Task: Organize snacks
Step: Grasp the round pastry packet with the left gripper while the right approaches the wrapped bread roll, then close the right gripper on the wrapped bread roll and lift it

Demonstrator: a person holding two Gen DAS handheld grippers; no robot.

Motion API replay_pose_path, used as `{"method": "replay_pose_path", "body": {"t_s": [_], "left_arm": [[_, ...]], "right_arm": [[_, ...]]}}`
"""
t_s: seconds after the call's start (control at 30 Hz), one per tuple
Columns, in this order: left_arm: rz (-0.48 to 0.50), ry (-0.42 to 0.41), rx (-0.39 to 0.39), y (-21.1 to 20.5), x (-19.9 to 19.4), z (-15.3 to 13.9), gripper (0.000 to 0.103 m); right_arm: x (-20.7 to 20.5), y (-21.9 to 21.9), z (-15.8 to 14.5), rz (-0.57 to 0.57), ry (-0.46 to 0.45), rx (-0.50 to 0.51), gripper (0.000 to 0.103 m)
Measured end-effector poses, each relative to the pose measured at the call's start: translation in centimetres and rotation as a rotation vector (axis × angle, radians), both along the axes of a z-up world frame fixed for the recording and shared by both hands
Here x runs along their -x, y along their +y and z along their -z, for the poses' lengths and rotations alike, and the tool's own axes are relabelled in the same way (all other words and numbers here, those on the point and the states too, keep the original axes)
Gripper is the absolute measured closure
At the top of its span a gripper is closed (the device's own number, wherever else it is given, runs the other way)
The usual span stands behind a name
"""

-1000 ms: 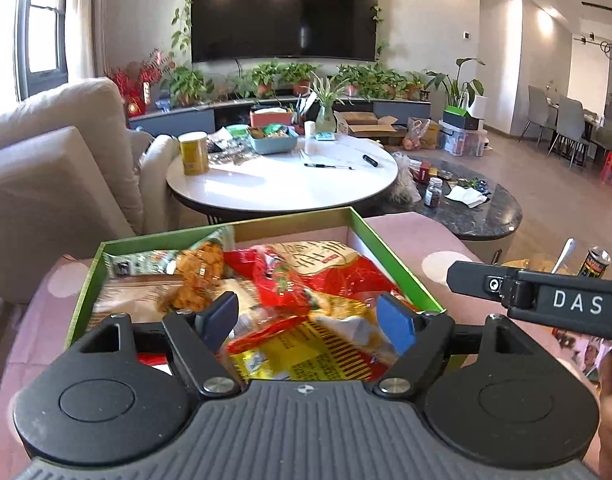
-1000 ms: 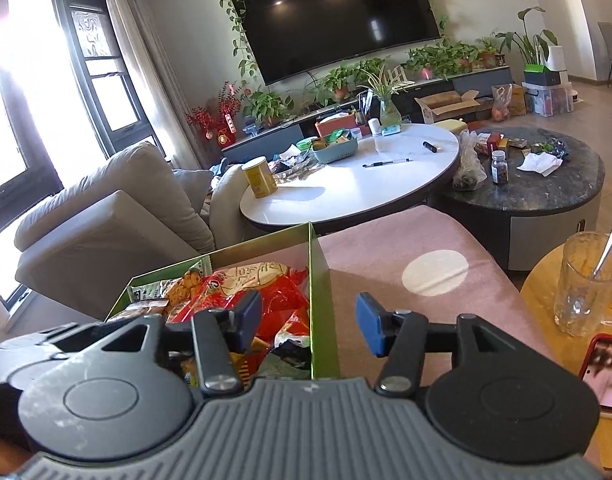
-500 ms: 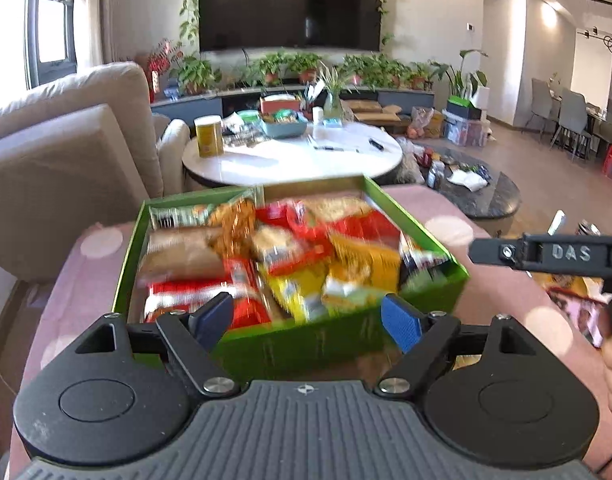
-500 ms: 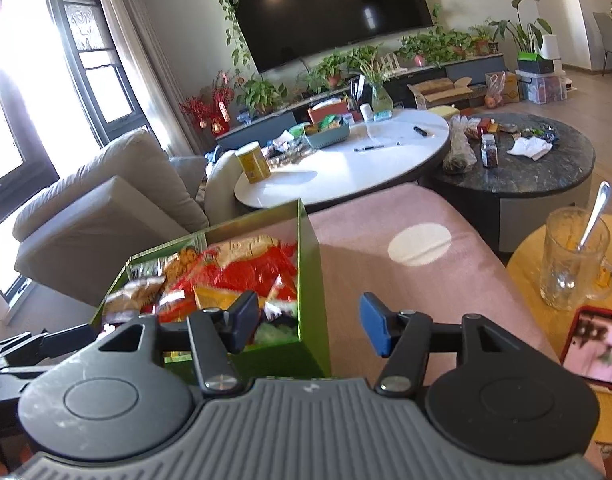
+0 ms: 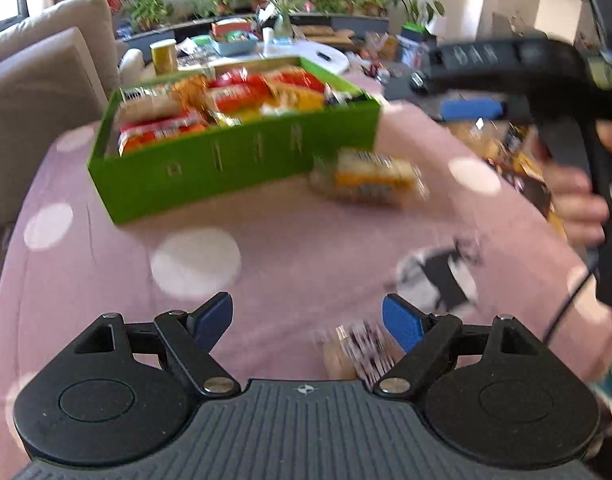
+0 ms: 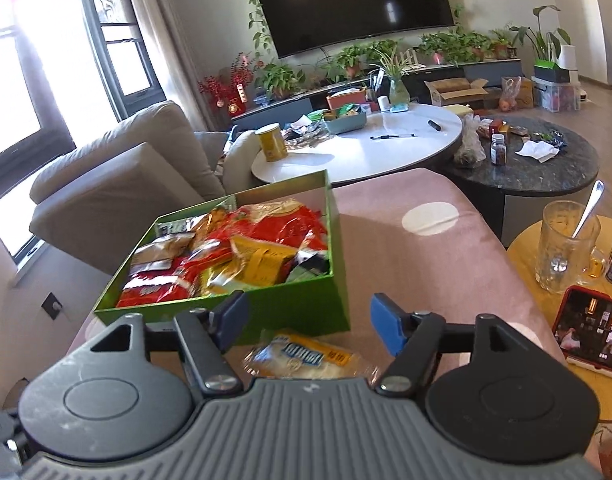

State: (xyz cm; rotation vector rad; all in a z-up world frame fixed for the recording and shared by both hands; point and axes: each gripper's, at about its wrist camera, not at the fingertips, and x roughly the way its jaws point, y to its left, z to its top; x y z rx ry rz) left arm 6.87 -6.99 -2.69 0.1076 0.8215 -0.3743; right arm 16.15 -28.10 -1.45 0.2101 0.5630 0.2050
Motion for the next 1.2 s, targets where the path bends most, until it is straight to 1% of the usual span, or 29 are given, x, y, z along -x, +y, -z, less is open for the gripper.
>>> {"method": "replay_pose_path", "body": {"t_s": [0.1,0.13,0.17,0.2,0.23,0.27,0.3,0.33,0.37,0.47,0.53,0.6,0.67,0.73,0.83,0.93,1.0,1.2], "left_arm": [[0.018,0.033,0.012,-0.2,0.8,0.6,0.024],[0.028,0.042,0.010,-0.5,1.0,0.9,0.026],[0.043,0.049,0.009,-0.8,1.1,1.2,0.033],[0.054,0.059,0.009,-1.0,1.2,1.5,0.037],[0.060,0.076,0.005,-1.2,1.1,2.0,0.047],[0.066,0.054,-0.008,-1.5,1.3,2.2,0.053],[0.075,0.035,-0.042,-1.8,1.4,2.3,0.055],[0.081,0.020,-0.067,-2.0,1.6,2.3,0.062],[0.091,0.010,-0.076,-2.2,1.7,2.3,0.065],[0.102,0.001,-0.081,-1.9,1.9,2.2,0.067],[0.092,-0.007,-0.091,-1.6,1.7,2.0,0.068],[0.066,-0.027,-0.096,-1.1,1.4,1.8,0.068],[0.037,-0.033,-0.079,-0.4,0.8,1.4,0.068],[0.008,-0.042,-0.064,0.3,0.3,1.0,0.068],[-0.032,-0.063,-0.065,0.9,-0.5,0.5,0.068],[-0.053,-0.078,-0.052,1.4,-1.2,-0.1,0.068],[-0.057,-0.083,-0.048,1.5,-1.5,-0.3,0.068],[-0.063,-0.088,-0.037,1.8,-1.9,-0.6,0.068]], "right_arm": [[0.9,0.6,0.0,-0.006,-0.002,0.012,0.036],[1.0,0.8,0.0,-0.011,-0.003,0.017,0.036],[1.3,1.0,0.1,-0.016,-0.002,0.022,0.036],[1.5,1.2,0.1,-0.021,0.000,0.028,0.036],[1.7,1.4,0.2,-0.027,0.001,0.035,0.036],[1.8,1.5,0.2,-0.032,0.001,0.045,0.036],[2.0,1.6,0.3,-0.037,0.002,0.056,0.036],[2.1,1.7,0.4,-0.042,0.002,0.067,0.036],[2.1,1.7,0.5,-0.047,0.004,0.078,0.036],[2.1,1.9,1.1,-0.071,0.013,0.122,0.036],[1.8,2.0,1.8,-0.080,0.028,0.154,0.036],[1.1,2.3,2.6,-0.099,0.047,0.181,0.036],[0.3,2.6,3.4,-0.120,0.061,0.217,0.035],[-0.2,3.0,4.2,-0.139,0.061,0.270,0.033],[-1.1,3.6,5.0,-0.180,0.050,0.342,0.029],[-2.2,3.9,5.6,-0.202,0.054,0.390,0.028],[-2.8,4.0,5.9,-0.210,0.064,0.398,0.029],[-3.5,3.8,6.0,-0.227,0.083,0.360,0.029]]}}
